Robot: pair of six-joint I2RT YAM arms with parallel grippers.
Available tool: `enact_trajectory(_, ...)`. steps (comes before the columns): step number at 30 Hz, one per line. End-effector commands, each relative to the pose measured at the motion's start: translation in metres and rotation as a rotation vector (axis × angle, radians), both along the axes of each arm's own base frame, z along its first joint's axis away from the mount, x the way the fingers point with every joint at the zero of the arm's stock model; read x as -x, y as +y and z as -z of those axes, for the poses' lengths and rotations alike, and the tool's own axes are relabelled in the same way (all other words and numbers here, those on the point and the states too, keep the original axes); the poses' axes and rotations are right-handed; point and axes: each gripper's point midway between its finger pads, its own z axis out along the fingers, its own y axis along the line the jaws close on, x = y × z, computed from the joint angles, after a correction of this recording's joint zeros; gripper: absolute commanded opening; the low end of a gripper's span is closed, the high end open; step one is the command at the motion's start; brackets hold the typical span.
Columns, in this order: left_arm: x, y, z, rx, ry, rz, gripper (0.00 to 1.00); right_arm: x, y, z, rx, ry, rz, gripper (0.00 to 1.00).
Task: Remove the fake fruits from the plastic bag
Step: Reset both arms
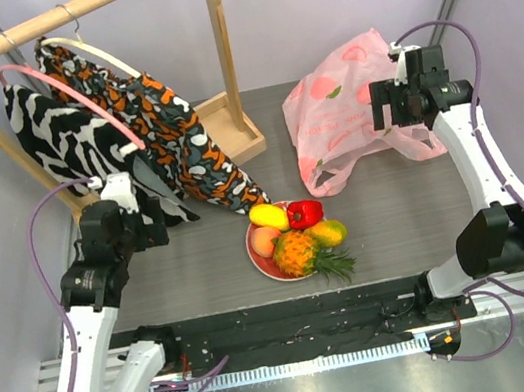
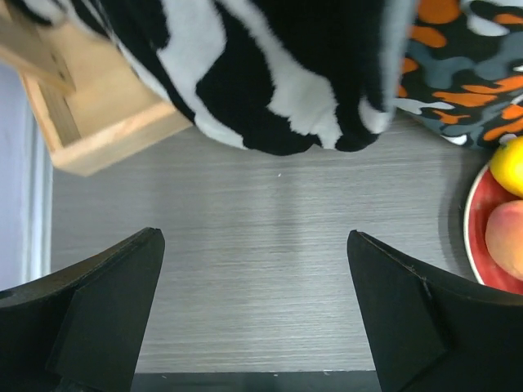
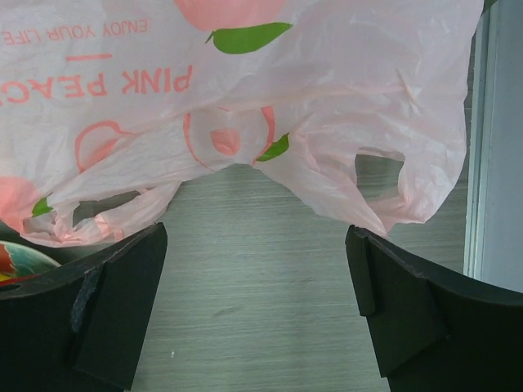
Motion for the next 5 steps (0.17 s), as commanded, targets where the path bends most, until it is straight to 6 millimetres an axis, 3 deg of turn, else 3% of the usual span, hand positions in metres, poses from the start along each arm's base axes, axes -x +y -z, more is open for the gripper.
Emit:
enact_trajectory(1, -0.0111, 0.0081, -0.0072, 0.127, -0.066, -0.118, 1.0, 0.0069, -0.0045, -0.0226, 0.009, -0.083, 0.029, 1.0)
enact_trajectory(5, -0.0105, 0.0146, -0.0058, 0.146, -0.059, -0.145, 1.0, 0.0158, 0.0026, -0.0163, -0.016, -0.078, -0.002, 1.0)
